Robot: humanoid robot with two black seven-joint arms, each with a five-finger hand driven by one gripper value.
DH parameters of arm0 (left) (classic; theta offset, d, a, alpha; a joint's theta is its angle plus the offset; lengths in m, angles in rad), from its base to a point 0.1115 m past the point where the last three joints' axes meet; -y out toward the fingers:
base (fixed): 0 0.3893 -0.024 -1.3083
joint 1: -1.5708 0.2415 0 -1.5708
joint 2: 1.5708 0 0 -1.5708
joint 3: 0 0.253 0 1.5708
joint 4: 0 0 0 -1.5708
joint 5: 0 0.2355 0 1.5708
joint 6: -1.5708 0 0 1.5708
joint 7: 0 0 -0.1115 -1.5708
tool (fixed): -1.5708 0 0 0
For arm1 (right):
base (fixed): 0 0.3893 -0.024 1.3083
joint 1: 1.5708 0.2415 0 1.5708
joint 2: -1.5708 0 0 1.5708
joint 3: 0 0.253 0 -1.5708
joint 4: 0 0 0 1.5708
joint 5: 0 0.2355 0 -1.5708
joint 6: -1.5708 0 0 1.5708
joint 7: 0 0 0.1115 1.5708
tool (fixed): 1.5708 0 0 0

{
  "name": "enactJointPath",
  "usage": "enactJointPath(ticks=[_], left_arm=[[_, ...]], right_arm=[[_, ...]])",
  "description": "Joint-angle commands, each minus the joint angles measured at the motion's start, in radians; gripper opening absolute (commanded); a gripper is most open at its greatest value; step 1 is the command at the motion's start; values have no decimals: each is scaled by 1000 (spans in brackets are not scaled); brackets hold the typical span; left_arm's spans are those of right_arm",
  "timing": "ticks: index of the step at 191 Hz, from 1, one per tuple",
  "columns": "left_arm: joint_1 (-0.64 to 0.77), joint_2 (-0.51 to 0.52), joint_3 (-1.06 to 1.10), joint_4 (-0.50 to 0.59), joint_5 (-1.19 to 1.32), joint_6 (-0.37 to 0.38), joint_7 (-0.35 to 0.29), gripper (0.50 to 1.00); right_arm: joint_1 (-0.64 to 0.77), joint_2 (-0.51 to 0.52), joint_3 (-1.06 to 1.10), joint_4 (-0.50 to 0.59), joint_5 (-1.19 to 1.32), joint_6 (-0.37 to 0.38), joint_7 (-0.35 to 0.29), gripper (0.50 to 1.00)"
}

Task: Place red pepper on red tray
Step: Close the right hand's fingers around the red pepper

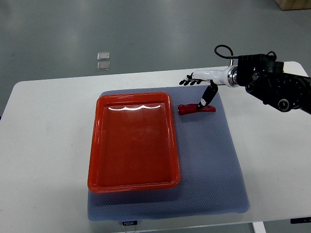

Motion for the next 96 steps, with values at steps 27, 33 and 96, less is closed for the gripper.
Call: enactJointPath(ticks=[27, 33, 96], left_arm=[[0, 0, 0, 1, 1, 0, 0, 1000], [0, 0, 0, 1, 1, 0, 0, 1000], [0, 0, 0, 1, -1, 0, 0, 1000]], right_arm=[[-44, 32, -51, -33, -23, -82, -4, 911], [-46, 32, -51, -36, -23, -84, -4, 909], [-56, 31, -58, -64, -28, -104, -6, 748]])
